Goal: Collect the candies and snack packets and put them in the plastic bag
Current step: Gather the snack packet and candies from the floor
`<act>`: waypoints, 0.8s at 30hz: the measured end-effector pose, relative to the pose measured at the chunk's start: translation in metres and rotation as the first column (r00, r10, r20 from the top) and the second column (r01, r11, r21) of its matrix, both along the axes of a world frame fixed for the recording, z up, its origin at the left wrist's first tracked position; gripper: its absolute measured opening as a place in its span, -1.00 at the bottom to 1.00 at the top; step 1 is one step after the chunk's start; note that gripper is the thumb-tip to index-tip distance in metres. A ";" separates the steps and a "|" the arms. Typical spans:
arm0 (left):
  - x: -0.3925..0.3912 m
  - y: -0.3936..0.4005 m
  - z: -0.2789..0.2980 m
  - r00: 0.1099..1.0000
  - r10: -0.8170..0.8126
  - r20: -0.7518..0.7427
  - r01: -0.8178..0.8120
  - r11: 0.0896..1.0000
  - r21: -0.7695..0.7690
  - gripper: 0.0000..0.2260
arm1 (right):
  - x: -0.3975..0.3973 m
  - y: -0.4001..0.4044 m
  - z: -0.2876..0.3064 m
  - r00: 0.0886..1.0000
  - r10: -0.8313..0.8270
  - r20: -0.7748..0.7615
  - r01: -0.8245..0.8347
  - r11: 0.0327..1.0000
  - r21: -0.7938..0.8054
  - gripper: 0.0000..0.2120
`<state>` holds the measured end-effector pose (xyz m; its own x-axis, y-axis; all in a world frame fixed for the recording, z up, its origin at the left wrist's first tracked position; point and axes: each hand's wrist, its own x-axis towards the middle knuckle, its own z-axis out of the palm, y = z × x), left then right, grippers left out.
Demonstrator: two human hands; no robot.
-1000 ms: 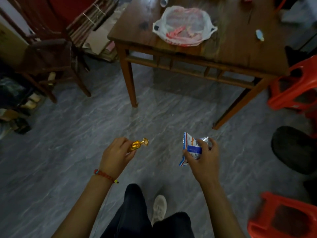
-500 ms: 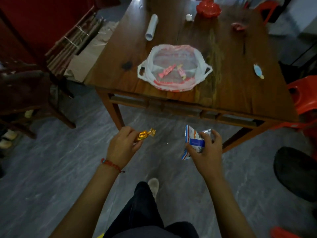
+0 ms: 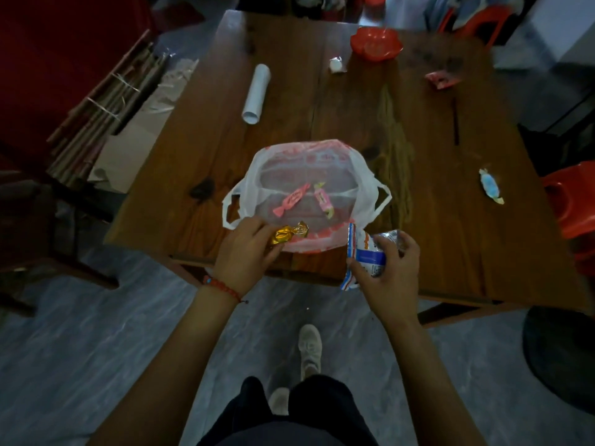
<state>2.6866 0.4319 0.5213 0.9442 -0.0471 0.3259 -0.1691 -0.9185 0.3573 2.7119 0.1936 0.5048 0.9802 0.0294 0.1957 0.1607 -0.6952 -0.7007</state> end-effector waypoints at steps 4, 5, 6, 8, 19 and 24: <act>0.051 -0.005 -0.006 0.997 0.012 -0.077 -0.011 1.000 0.015 -0.73 | 0.051 -0.003 0.001 0.999 0.014 -0.043 -0.014 1.000 -0.006 -0.45; 0.062 -0.006 -0.009 0.994 0.012 -0.109 -0.009 1.000 0.023 -0.72 | 0.062 -0.004 0.001 0.999 0.014 -0.047 -0.015 1.000 -0.007 -0.45; 0.071 -0.008 -0.012 0.989 0.008 -0.146 -0.002 0.999 0.038 -0.68 | 0.072 -0.005 0.002 0.999 0.021 -0.048 -0.021 1.000 -0.006 -0.45; 0.088 -0.010 -0.021 0.980 0.006 -0.198 0.008 0.998 0.069 -0.61 | 0.091 -0.006 0.002 0.998 0.037 -0.059 -0.037 0.999 -0.009 -0.44; 0.129 0.001 -0.044 0.973 0.018 -0.229 -0.008 0.999 0.048 -0.65 | 0.136 0.009 -0.001 0.995 0.013 -0.100 -0.019 0.998 -0.057 -0.45; 0.118 0.015 -0.033 0.982 0.077 -0.172 -0.072 0.997 0.038 -0.55 | 0.141 0.031 0.003 0.995 0.046 -0.086 -0.051 0.997 -0.055 -0.45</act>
